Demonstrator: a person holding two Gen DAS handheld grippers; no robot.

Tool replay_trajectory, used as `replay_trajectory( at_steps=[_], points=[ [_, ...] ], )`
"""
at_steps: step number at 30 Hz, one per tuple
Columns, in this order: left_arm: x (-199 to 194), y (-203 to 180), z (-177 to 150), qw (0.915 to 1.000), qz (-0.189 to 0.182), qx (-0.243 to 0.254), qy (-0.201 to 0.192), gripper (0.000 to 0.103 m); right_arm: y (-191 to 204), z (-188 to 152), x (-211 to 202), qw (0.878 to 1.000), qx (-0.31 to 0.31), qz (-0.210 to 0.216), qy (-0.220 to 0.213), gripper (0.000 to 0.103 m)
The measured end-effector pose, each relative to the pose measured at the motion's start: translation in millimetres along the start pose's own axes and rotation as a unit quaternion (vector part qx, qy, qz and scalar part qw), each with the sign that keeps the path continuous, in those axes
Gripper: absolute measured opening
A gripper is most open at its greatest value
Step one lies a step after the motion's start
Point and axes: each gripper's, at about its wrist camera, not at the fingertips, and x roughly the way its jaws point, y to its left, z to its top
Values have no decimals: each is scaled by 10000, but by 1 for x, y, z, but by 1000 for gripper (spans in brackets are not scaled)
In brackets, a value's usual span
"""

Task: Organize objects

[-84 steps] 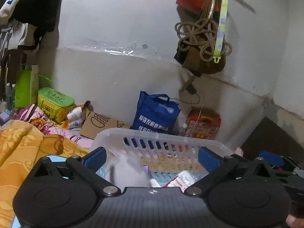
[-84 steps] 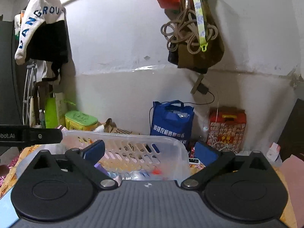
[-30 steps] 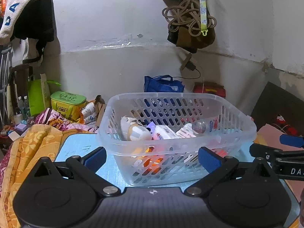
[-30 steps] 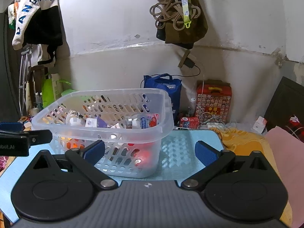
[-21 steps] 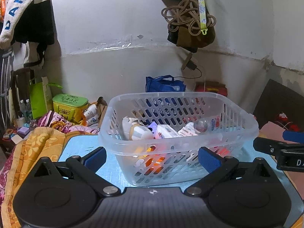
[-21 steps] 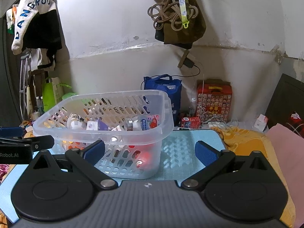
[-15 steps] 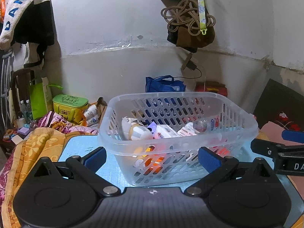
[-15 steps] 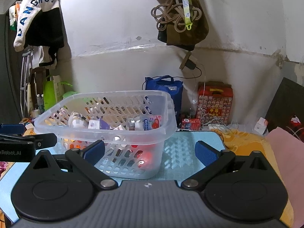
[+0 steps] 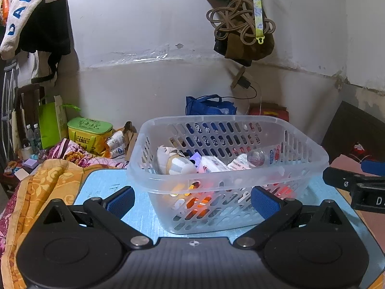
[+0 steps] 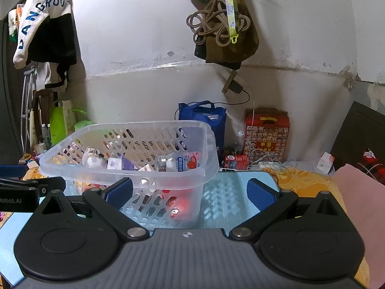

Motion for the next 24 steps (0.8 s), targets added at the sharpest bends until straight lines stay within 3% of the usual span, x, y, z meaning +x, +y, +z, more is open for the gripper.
replay_trajectory(
  at_steps=[24],
  points=[
    [2, 2, -1, 10000, -16, -33, 28, 103, 4, -2, 1, 10000, -60, 15, -4, 103]
  ],
)
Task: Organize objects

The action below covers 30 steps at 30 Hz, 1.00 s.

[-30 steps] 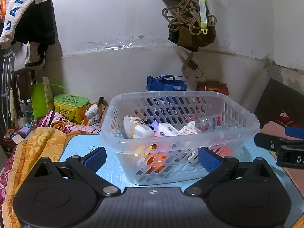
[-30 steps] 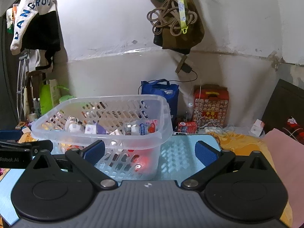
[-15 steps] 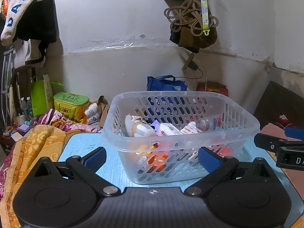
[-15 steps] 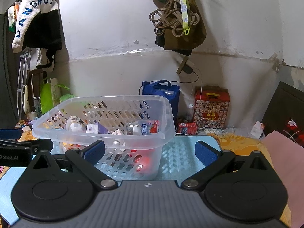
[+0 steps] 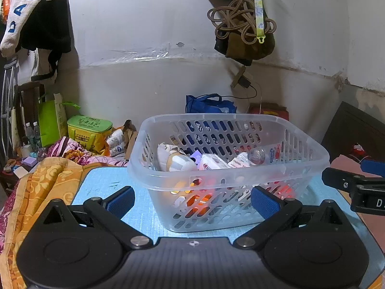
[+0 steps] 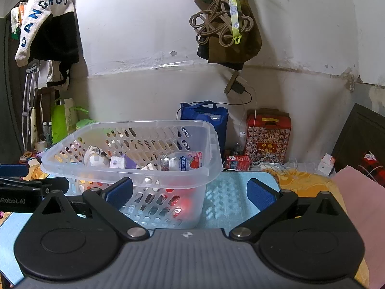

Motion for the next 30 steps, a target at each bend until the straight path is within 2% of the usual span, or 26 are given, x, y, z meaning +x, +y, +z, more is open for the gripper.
replay_trajectory(
  at_steps=[30],
  points=[
    [0, 0, 8, 9998, -37, -172, -91, 103, -7, 5, 0, 9999, 88, -9, -68, 103]
  ],
)
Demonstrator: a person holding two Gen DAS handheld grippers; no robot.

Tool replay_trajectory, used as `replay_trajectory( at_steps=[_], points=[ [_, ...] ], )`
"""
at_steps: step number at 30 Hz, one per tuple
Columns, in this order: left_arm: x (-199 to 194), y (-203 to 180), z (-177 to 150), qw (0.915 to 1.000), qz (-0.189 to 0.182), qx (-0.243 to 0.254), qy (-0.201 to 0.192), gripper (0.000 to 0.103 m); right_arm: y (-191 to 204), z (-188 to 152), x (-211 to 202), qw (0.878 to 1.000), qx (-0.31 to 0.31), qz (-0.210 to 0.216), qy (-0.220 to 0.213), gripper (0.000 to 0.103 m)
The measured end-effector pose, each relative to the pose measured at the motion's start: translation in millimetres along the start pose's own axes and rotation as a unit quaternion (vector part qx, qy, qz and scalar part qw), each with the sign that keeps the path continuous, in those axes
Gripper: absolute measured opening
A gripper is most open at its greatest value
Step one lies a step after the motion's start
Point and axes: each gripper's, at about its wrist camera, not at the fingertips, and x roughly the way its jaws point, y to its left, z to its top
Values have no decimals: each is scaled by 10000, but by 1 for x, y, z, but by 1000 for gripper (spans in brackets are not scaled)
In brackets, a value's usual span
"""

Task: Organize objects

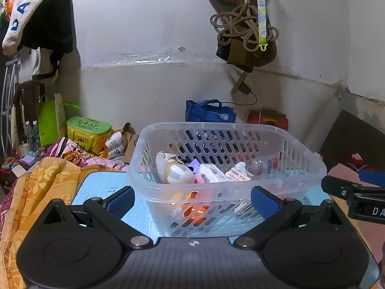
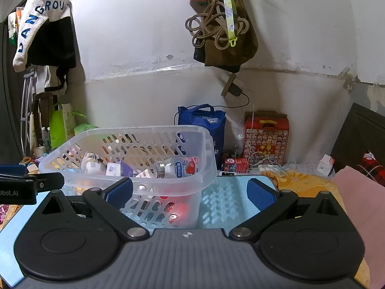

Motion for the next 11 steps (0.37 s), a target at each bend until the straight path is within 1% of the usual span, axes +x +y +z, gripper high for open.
replay_trajectory(
  at_steps=[4, 6, 9, 11],
  points=[
    [0, 0, 1, 10000, -15, -14, 10, 103, 2, -1, 0, 10000, -66, 14, 1, 103],
    [-3, -1, 0, 10000, -85, 15, 5, 103, 3, -2, 1, 9999, -122, 11, 7, 103],
    [-8, -6, -1, 9999, -19, 108, -89, 103, 6, -4, 1, 9998, -206, -2, 17, 103],
    [-10, -8, -1, 9998, -136, 96, -85, 103, 7, -5, 0, 9997, -255, -1, 6, 103]
  ],
)
